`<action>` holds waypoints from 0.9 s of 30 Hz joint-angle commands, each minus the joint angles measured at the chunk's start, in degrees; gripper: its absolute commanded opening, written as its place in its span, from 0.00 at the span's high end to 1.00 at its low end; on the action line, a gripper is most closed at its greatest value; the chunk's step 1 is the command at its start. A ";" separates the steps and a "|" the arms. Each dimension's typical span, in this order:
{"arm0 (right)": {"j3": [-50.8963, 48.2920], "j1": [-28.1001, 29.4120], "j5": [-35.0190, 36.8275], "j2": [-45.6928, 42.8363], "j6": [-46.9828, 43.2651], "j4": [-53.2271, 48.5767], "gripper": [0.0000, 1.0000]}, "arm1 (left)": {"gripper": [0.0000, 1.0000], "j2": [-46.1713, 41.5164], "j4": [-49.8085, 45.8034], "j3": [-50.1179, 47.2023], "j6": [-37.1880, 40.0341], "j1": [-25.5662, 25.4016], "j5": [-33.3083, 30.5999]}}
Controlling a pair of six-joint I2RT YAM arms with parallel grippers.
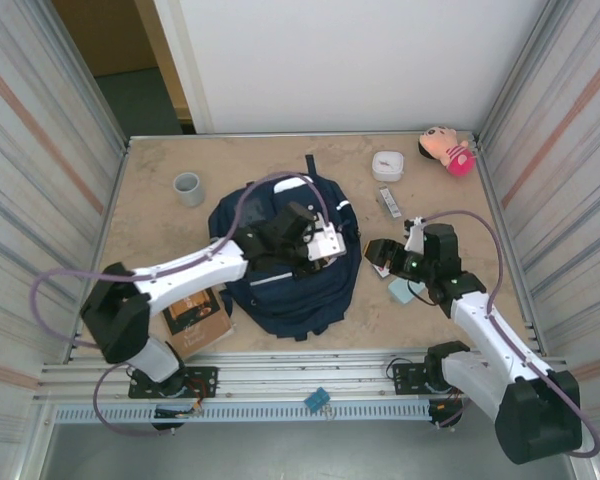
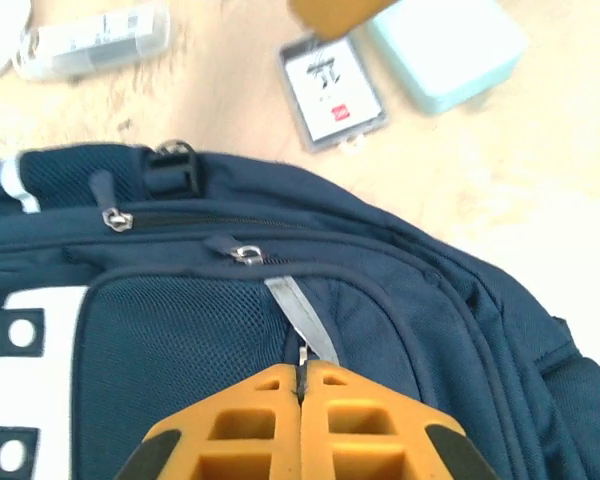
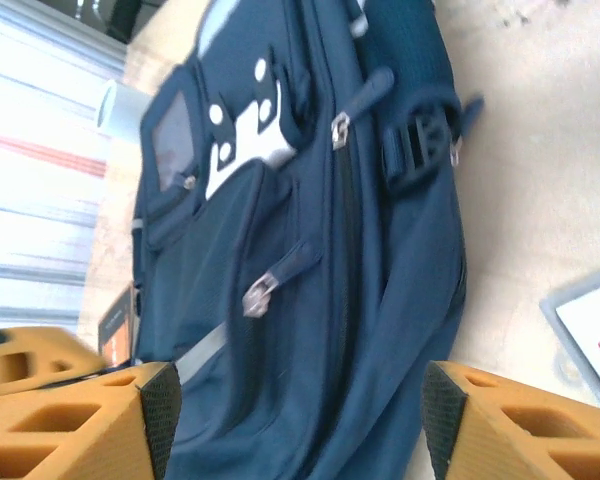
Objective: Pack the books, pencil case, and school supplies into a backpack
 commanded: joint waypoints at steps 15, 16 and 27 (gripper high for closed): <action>8.24 -2.12 -9.98 12.08 -9.02 -1.02 0.37 | 0.63 -9.31 0.00 -3.93 4.80 4.94 10.95; 7.99 -1.41 -10.86 11.77 -7.72 -1.43 0.37 | 0.53 -8.65 0.50 -4.82 5.15 3.34 8.11; 2.74 3.65 -5.34 5.18 -2.44 -2.68 0.36 | 0.22 1.99 8.71 -8.23 5.32 -6.82 -10.88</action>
